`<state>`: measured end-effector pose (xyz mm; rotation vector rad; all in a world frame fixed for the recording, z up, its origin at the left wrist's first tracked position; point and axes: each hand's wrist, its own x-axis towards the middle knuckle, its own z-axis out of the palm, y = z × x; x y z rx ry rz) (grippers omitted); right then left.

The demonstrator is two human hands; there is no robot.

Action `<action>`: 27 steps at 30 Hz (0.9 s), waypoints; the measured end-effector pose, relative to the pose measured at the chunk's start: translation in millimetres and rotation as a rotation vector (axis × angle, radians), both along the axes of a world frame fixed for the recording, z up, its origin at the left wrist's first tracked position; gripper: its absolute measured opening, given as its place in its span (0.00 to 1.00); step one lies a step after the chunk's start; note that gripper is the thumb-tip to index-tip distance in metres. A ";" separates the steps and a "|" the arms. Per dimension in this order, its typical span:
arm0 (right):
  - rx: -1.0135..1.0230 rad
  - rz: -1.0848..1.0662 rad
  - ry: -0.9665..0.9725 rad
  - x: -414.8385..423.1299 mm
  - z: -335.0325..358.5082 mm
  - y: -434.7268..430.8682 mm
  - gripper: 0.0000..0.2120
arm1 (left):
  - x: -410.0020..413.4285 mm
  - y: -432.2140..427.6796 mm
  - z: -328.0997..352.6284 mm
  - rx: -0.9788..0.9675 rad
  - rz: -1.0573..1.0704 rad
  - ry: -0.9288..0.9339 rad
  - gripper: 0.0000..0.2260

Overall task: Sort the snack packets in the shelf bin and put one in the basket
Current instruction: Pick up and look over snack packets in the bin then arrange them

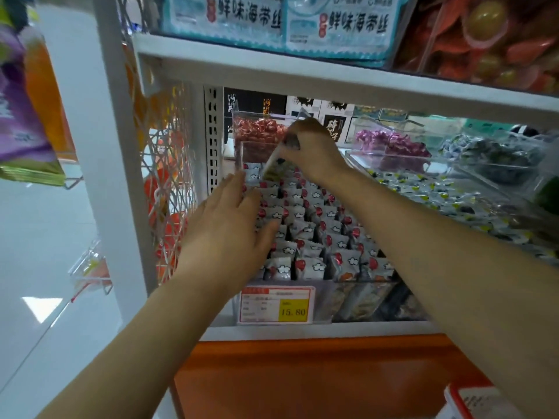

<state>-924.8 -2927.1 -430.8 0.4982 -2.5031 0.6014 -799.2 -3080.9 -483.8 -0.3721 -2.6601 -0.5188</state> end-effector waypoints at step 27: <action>0.319 -0.170 -0.066 -57.9 -15.8 -27.1 0.04 | -4.2 1.0 -9.0 0.149 -0.067 0.028 0.19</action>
